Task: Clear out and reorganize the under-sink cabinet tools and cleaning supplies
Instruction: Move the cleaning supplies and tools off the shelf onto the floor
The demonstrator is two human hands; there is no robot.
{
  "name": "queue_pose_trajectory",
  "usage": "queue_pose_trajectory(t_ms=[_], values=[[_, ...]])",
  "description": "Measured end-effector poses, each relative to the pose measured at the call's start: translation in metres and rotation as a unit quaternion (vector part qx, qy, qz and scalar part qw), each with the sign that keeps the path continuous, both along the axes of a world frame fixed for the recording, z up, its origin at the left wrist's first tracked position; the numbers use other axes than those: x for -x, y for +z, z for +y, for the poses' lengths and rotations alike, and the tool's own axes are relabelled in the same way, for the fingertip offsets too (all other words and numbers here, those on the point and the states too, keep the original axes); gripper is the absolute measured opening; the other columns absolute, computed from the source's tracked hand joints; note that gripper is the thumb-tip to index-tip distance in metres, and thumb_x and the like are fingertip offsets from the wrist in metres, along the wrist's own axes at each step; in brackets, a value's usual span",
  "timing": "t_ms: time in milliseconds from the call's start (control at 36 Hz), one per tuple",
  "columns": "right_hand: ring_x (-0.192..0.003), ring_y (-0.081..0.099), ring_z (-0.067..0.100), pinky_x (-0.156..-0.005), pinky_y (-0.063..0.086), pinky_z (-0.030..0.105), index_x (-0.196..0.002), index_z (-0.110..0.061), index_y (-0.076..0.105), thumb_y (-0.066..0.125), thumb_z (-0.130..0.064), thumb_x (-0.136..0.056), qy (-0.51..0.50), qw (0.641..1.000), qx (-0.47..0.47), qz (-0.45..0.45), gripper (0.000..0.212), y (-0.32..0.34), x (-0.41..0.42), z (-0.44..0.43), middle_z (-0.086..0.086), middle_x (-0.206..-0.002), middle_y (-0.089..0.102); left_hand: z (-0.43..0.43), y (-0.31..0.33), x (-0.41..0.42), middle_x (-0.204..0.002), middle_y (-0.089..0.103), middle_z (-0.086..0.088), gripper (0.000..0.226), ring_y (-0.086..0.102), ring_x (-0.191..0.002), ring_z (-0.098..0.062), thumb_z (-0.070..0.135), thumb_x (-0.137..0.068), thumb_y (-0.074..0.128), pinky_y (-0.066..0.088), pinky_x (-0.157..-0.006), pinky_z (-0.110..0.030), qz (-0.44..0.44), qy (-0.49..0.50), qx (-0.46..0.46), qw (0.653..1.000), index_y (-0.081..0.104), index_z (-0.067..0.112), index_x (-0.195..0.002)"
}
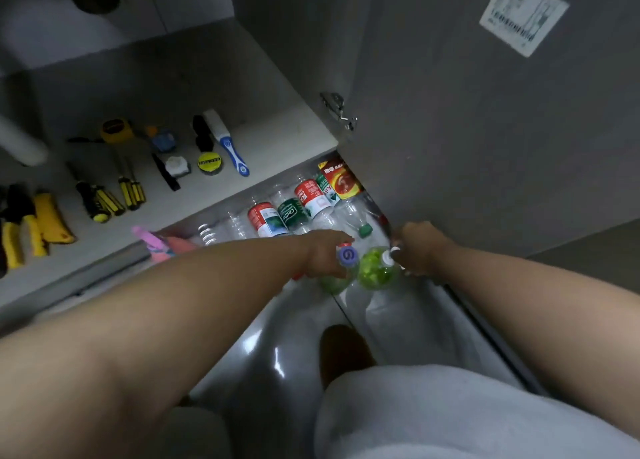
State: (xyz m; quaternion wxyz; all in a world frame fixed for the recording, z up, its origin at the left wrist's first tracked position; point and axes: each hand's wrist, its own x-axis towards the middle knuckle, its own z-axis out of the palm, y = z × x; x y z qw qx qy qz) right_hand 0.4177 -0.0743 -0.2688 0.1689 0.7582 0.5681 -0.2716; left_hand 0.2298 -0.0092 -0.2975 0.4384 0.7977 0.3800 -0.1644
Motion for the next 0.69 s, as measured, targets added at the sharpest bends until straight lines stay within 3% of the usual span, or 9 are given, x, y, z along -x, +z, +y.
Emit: queue_pose_trajectory(t_ms=[56,83,222,444,694], values=[[-0.104,0.067,0.034,-0.082,0.052,0.03,-0.094,-0.009,0.072,0.059,-0.019,-0.085,-0.012,1.0,-0.001,0.001,0.019,-0.002,0.001,0.004,0.015,-0.103,0.071,0.001,-0.004,-0.002,-0.153,0.047,-0.008,0.062,0.05,-0.135,-0.025,0.029,-0.094,0.07,0.043,-0.109,-0.032,-0.005,-0.017,-0.024,1.0,0.046,0.017,-0.15],[-0.102,0.068,0.033,-0.083,0.053,0.031,-0.092,-0.008,0.072,0.059,-0.019,-0.084,-0.021,1.0,-0.002,0.0,0.018,-0.002,0.001,0.006,0.015,-0.099,0.071,0.002,-0.004,-0.002,-0.151,0.05,-0.008,0.058,0.049,-0.136,-0.025,0.028,-0.095,0.069,0.04,-0.111,-0.031,-0.009,-0.017,-0.024,1.0,0.049,0.017,-0.148],[-0.11,0.064,0.037,-0.089,0.052,0.035,-0.117,-0.007,0.065,0.063,-0.025,-0.085,-0.035,0.998,-0.023,-0.046,0.037,-0.001,0.004,0.015,0.019,-0.12,0.065,0.006,-0.01,-0.003,-0.143,0.057,-0.007,0.05,0.052,-0.132,-0.025,0.021,-0.094,0.07,0.041,-0.112,-0.034,-0.032,-0.01,-0.007,0.999,0.056,0.017,-0.142],[-0.11,0.064,0.039,-0.089,0.053,0.039,-0.12,-0.01,0.064,0.058,-0.017,-0.088,0.014,0.993,-0.057,-0.106,0.033,0.0,0.007,0.02,0.019,-0.121,0.065,0.003,-0.021,-0.01,-0.141,0.058,-0.008,0.05,0.052,-0.131,-0.025,0.022,-0.092,0.074,0.04,-0.111,-0.035,-0.062,0.003,-0.011,0.998,0.058,0.014,-0.139],[-0.115,0.062,0.038,-0.092,0.051,0.04,-0.123,-0.006,0.06,0.055,-0.013,-0.09,0.026,0.994,-0.035,-0.101,0.033,0.009,0.005,0.024,0.021,-0.125,0.061,-0.001,-0.021,-0.025,-0.141,0.059,-0.009,0.047,0.054,-0.13,-0.027,0.019,-0.093,0.07,0.04,-0.111,-0.035,-0.072,0.018,-0.006,0.997,0.058,0.015,-0.139]])
